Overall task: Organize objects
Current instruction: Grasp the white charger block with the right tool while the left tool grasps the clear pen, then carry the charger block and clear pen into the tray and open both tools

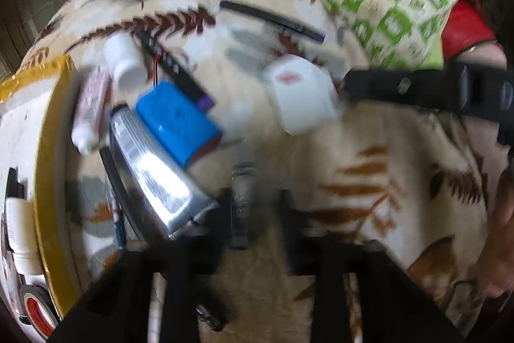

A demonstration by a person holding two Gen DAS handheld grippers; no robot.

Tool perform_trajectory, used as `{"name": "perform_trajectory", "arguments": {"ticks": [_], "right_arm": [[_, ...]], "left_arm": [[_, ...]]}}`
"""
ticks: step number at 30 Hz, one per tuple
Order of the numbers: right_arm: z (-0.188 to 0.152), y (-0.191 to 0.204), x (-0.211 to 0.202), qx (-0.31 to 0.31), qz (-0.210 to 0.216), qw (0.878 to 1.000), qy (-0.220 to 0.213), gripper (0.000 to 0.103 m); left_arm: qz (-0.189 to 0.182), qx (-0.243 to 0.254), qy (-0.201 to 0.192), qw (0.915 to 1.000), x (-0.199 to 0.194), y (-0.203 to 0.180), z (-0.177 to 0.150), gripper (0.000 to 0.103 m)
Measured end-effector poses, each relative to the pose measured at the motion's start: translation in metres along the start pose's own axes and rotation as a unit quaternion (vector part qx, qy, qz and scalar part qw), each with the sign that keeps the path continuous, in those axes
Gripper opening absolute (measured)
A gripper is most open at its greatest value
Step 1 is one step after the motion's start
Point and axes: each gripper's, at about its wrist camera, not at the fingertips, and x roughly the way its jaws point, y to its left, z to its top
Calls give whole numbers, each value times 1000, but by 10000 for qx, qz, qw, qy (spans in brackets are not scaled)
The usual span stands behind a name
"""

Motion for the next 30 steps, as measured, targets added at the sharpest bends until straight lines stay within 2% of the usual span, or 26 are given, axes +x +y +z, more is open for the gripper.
{"name": "perform_trajectory", "arguments": {"ticks": [2, 3, 4, 6, 9, 11, 13, 14, 16, 18, 19, 20, 25, 28, 30], "right_arm": [[0, -3, 4, 54, -33, 10000, 59, 40], [0, -5, 8, 84, 31, 9999, 117, 50], [0, -5, 10, 90, 50, 9998, 146, 52], [2, -1, 14, 100, 91, 9998, 168, 52], [7, 17, 22, -189, 97, 9996, 181, 52], [10, 30, 31, -463, -71, 9986, 228, 57], [11, 43, 43, -733, -316, 9965, 249, 69], [12, 52, 48, -932, -553, 9939, 225, 71], [11, 65, 59, -1232, -1135, 9854, 293, 71], [10, 68, 69, -1293, -1454, 9801, 400, 69], [9, 67, 72, -1307, -1607, 9775, 387, 59], [7, 66, 72, -1324, -1785, 9744, 337, 59], [3, 67, 59, -967, -1641, 9809, 385, 58], [-2, 77, 48, -614, -1100, 9910, 446, 58], [-6, 97, 38, -573, -802, 9942, 433, 58]], "left_arm": [[-313, -272, -9, 9991, -8, 11, -4, 8], [-374, -401, -104, 9984, -17, 17, -8, 8], [-451, -505, -203, 9975, -26, 20, -11, 8], [-871, -837, -473, 9916, -54, 33, -16, 8], [-1256, -1310, -855, 9797, -91, 55, -25, 8], [-1274, -1537, -1091, 9738, -112, 69, -29, 8], [-1288, -1765, -1296, 9672, -128, 87, -31, 8], [-1248, -1843, -1369, 9653, -134, 95, -31, 8], [-996, -1936, -1551, 9636, -146, 112, -32, 8], [-1004, -2116, -1599, 9590, -149, 130, -36, 8], [-1003, -2211, -1623, 9564, -151, 138, -38, 8], [-994, -2285, -1646, 9544, -152, 146, -41, 8], [-1007, -2511, -1683, 9479, -152, 174, -53, 8], [-979, -2558, -1679, 9470, -151, 180, -57, 8], [-992, -2626, -1666, 9452, -150, 185, -60, 8]]}}
